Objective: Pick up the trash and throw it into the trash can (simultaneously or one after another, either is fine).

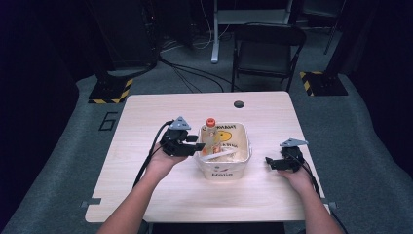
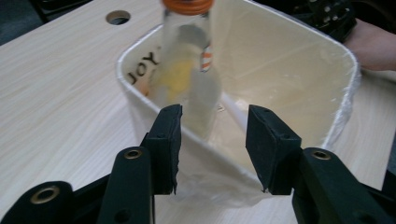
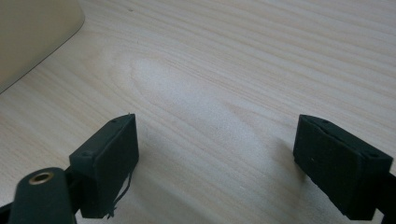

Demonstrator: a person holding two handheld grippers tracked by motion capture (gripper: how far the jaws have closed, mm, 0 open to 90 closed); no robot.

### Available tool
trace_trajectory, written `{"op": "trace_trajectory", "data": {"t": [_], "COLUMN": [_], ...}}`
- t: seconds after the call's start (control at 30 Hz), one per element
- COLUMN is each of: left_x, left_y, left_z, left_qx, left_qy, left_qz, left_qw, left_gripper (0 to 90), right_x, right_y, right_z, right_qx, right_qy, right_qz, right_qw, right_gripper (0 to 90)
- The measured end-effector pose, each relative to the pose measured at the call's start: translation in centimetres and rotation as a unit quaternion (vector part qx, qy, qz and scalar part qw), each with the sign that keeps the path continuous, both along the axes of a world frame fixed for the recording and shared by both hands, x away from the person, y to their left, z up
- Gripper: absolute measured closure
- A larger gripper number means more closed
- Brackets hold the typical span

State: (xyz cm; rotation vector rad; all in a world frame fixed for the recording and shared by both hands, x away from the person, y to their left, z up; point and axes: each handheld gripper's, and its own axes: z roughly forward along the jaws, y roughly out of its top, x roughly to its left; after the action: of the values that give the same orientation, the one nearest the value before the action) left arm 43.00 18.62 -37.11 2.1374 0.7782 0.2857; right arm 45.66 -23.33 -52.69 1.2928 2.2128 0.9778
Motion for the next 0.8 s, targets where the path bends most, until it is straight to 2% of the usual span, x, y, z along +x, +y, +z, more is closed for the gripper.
{"op": "trace_trajectory", "data": {"t": [0.17,0.23,0.43,0.5,0.8], "left_x": [0.2,0.1,0.4,0.4,0.3], "left_y": [2.2,2.8,4.5,5.1,7.7], "left_z": [-0.6,-0.8,-1.3,-1.4,-2.5], "left_qx": [-0.016,-0.017,-0.004,0.001,-0.002], "left_qy": [0.003,-0.003,-0.01,-0.021,-0.027], "left_qz": [0.027,0.034,0.058,0.065,0.095], "left_qw": [0.9995,0.9993,0.9983,0.9976,0.9951], "left_gripper": [51.5,51.3,50.0,48.7,47.8], "right_x": [0.0,0.0,-0.1,-0.1,-0.1], "right_y": [0.0,0.0,0.0,0.0,0.0], "right_z": [0.0,0.0,0.0,0.0,0.0], "right_qx": [0.0,0.0,-0.001,-0.001,-0.001], "right_qy": [0.0,0.0,-0.002,-0.002,-0.002], "right_qz": [0.0,0.0,0.0,0.0,0.0], "right_qw": [1.0,1.0,1.0,1.0,1.0], "right_gripper": [13.4,13.4,13.4,13.4,13.4]}}
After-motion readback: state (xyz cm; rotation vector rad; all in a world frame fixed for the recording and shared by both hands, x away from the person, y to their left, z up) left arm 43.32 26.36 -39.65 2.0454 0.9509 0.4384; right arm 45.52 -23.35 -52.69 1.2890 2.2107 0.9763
